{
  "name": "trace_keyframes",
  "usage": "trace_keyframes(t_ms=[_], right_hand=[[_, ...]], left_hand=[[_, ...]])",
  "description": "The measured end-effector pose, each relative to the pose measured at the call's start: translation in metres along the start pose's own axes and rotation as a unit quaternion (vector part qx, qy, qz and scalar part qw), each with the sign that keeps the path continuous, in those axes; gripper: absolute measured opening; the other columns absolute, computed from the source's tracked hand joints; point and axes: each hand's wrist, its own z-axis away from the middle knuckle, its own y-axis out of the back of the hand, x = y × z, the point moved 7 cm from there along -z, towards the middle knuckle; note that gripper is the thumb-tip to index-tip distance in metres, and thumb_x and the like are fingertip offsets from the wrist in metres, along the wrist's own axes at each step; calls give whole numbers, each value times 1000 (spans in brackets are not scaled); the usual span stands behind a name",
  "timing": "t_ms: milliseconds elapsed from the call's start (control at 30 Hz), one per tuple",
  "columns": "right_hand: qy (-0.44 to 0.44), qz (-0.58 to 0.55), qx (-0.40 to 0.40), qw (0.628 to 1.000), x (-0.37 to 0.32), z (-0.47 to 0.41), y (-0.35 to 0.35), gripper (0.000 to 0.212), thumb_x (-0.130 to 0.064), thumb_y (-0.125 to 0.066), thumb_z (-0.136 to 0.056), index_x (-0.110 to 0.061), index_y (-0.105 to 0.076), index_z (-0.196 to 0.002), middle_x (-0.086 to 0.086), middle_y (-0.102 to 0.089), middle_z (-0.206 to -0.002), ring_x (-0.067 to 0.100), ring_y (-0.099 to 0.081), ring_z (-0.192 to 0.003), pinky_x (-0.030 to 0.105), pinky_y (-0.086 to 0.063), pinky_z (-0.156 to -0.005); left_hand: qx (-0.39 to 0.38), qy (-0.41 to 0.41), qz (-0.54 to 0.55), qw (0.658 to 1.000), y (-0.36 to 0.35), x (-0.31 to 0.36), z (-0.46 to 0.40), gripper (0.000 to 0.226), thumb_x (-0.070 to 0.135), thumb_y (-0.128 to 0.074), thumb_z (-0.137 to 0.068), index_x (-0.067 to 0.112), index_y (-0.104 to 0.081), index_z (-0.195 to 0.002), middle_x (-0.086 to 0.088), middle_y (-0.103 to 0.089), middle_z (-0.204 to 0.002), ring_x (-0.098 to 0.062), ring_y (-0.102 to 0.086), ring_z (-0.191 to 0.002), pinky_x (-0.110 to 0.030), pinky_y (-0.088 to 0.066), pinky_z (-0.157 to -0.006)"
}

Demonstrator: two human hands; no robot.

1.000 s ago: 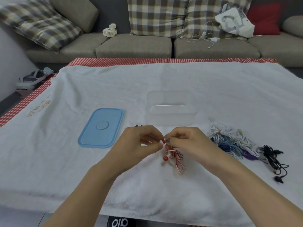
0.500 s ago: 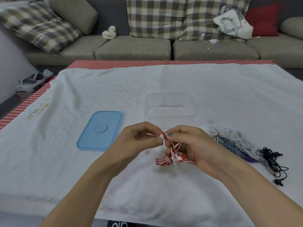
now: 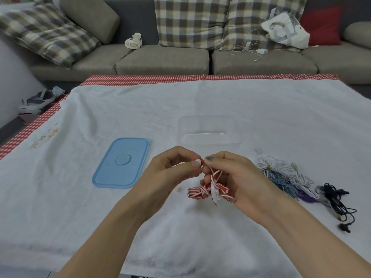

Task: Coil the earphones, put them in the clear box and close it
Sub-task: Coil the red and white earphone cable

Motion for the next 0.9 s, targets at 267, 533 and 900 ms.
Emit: trace_keyframes(t_ms=[267,533,900], right_hand=[[41,13,26,999,-3,1,1,16,-13,-62,-94,-4,-64,-81,10,-64,-68,28,-61,-71,29,-51,-54],[101,30,75,992,-2,4,1,21,-15,-65,-94,-1,-65,-78,14,-66,-69,34,-53,-63,35,-53,-54],[112,47,104,987,-4,2,9,11,-10,-61,-94,-7,-71,-90,11,-66,-71,26,-63,-62,38,-52,-58]], left_hand=[[-6,4,29,1000,-3,1,-2,5,9,-75,-86,10,-75,-91,-19,-74,-100,-30,-69,-101,-48,-51,-107],[-8,9,74,997,-8,1,-6,3,11,-70,-81,9,-70,-83,-20,-71,-89,-27,-68,-90,-40,-54,-100],[19,-36,-41,998,-6,4,-7,7,9,-69,-95,8,-70,-101,-17,-76,-101,-35,-71,-105,-51,-51,-106]])
